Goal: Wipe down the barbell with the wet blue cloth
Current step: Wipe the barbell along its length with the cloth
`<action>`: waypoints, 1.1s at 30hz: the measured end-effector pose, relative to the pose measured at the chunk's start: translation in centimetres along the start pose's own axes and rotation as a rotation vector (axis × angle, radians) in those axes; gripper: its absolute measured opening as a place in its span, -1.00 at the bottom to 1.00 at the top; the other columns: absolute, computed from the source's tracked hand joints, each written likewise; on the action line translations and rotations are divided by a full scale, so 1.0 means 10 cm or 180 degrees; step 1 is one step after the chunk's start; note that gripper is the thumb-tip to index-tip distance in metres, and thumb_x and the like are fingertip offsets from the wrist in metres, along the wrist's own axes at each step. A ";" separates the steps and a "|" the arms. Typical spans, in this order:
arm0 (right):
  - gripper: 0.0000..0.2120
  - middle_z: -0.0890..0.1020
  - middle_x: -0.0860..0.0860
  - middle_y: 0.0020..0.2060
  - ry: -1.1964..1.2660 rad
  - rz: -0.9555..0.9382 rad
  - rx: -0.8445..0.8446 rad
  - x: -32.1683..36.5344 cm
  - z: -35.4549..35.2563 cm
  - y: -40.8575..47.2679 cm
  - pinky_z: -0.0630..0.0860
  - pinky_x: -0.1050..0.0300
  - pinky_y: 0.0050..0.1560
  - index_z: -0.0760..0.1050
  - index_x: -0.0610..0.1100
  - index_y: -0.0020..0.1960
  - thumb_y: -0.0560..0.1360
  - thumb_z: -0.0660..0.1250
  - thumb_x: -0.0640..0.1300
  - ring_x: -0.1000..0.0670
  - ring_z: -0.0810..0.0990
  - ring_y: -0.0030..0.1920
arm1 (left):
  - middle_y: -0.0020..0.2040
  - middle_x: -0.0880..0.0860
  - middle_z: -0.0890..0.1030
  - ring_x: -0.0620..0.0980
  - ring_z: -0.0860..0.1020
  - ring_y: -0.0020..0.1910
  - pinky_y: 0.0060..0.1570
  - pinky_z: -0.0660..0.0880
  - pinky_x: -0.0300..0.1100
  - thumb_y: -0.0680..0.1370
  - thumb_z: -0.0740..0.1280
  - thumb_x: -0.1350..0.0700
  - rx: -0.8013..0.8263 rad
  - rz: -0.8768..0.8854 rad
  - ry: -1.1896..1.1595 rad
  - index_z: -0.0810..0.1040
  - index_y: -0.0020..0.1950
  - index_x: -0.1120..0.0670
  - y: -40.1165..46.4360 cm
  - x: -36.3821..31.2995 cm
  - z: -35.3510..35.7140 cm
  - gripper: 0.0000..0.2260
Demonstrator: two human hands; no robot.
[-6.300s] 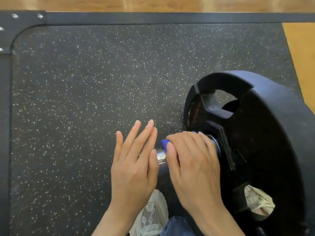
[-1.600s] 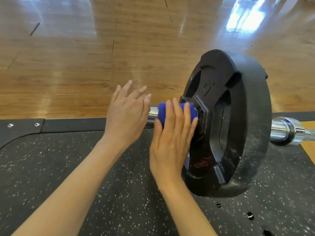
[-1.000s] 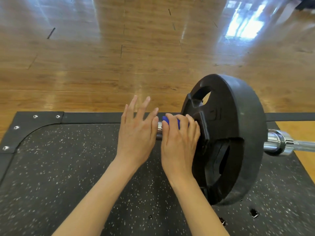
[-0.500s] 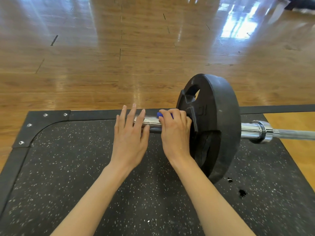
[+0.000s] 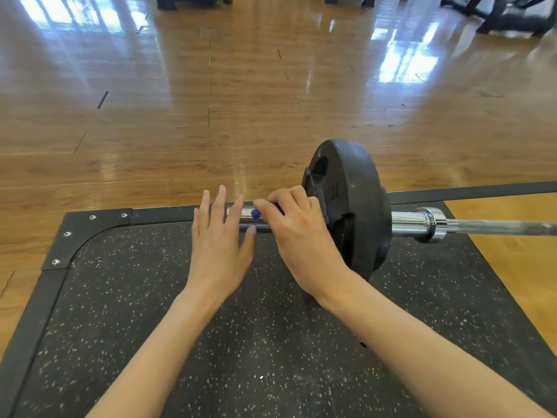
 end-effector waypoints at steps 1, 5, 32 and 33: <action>-0.57 0.58 -0.13 -0.01 -0.0036 -0.0099 0.0001 0.00 -0.11 0.02 0.36 0.00 -0.07 0.57 -0.22 0.18 0.36 0.17 -0.34 -0.17 0.50 0.01 | 0.67 0.09 0.00 0.06 -0.19 0.64 0.57 -0.15 0.03 0.69 0.23 0.01 -0.0011 0.0003 -0.0004 0.19 0.63 0.05 0.00 -0.04 -0.04 -0.47; -0.57 0.56 -0.14 -0.02 -0.0296 -0.0441 0.0098 -0.10 -0.54 0.07 0.26 0.02 -0.05 0.56 -0.24 0.16 0.33 0.22 -0.41 -0.19 0.49 0.03 | 0.67 0.09 -0.01 0.06 -0.20 0.64 0.58 -0.12 0.06 0.69 0.22 0.00 -0.0053 0.0098 -0.0017 0.18 0.64 0.05 -0.01 -0.30 -0.17 -0.47; -0.40 0.54 -0.07 -0.03 -0.0479 0.0093 0.0285 -2.10 -1.31 -0.67 0.45 -0.07 -0.14 0.55 -0.15 0.15 0.20 0.49 -0.57 -0.10 0.38 0.02 | 0.68 0.05 -0.09 0.03 -0.26 0.63 0.46 -0.42 -0.16 0.70 0.17 -0.01 0.0044 0.0981 0.0589 0.15 0.65 0.02 0.13 -1.90 0.09 -0.48; -0.39 0.55 -0.07 -0.03 -0.0443 0.0110 0.0270 -2.16 -1.24 -0.69 0.46 -0.08 -0.14 0.56 -0.16 0.16 0.20 0.49 -0.58 -0.12 0.41 0.02 | 0.68 0.06 -0.07 0.04 -0.25 0.63 0.47 -0.41 -0.16 0.69 0.18 -0.01 0.0045 0.1001 0.0642 0.16 0.64 0.03 0.14 -1.93 0.12 -0.48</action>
Point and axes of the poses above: each hand's wrist, its own y-axis towards the middle knuckle, its own z-axis out of the palm, x = y × z, the point moved 2 cm from there along y, towards the middle knuckle
